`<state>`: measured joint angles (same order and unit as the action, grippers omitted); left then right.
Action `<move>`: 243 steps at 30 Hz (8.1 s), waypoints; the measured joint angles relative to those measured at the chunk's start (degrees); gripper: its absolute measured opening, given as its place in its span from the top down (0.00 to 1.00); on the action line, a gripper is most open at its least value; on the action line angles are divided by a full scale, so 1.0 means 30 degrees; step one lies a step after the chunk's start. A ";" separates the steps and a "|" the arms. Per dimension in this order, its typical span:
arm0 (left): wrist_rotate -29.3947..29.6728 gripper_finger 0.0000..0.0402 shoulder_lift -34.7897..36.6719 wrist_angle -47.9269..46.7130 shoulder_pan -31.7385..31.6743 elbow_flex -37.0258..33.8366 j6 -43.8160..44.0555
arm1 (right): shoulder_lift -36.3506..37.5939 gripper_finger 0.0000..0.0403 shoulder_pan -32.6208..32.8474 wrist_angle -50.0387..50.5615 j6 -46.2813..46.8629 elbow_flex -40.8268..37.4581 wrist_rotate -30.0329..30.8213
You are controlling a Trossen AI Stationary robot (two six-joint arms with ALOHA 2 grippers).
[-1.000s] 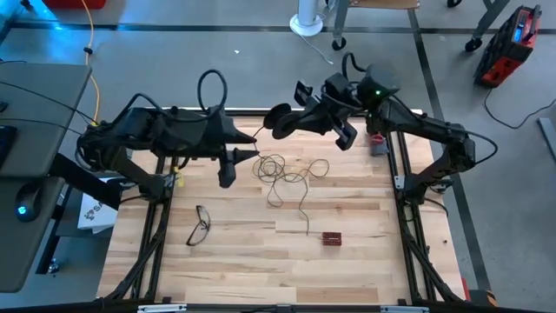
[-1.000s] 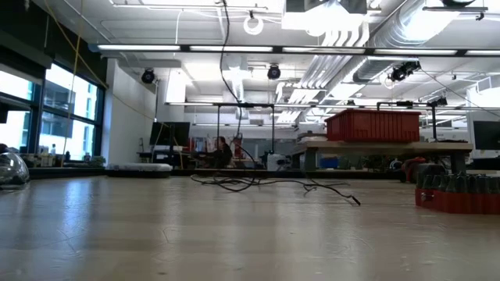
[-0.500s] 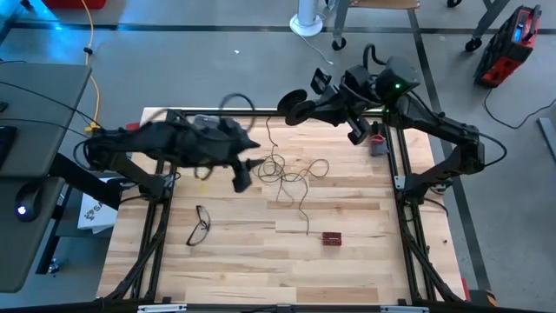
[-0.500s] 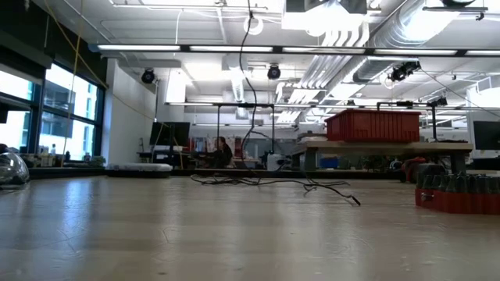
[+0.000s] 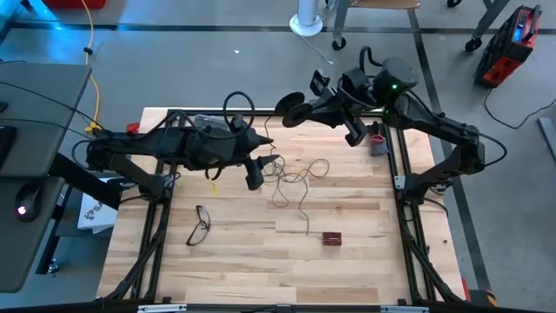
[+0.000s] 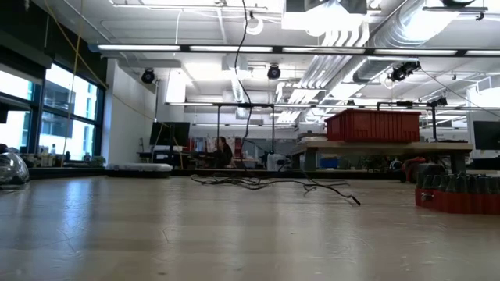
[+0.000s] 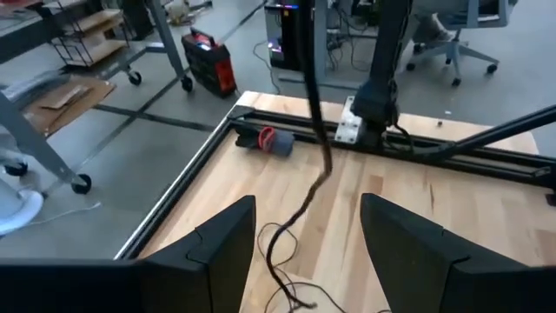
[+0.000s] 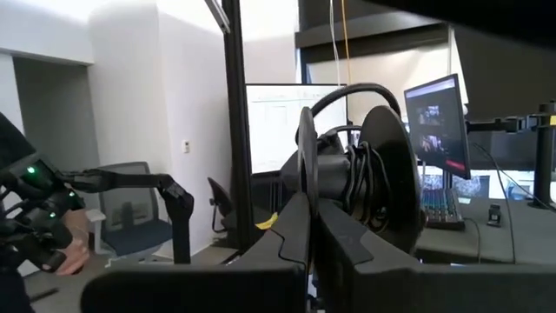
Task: Coil cords
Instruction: Coil the black wire into the spool
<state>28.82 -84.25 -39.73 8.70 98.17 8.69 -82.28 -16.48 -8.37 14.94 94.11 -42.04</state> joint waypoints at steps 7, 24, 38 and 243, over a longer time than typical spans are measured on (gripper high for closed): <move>-0.0007 0.60 -0.0005 0.0090 -0.0078 0.0000 0.0013 | 0.0000 1.00 0.0005 -0.0682 0.0103 0.0000 -0.0044; -0.1092 0.84 -0.0036 0.0816 -0.0188 0.0000 -0.0148 | 0.0000 1.00 0.0005 -0.0884 0.0182 0.0000 -0.0488; -0.1555 0.95 -0.0036 0.0472 -0.0450 0.0000 -0.0782 | 0.0000 1.00 0.0005 -0.0892 0.0204 0.0000 -0.0565; -1.2451 1.00 -0.1470 0.8811 -0.2330 -0.1297 -0.3249 | 0.0059 1.00 0.2350 -0.2319 0.0269 0.0015 0.0852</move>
<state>-8.54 -88.66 -13.29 1.72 94.28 -1.05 -82.10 -9.43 -15.33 15.75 94.15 -39.48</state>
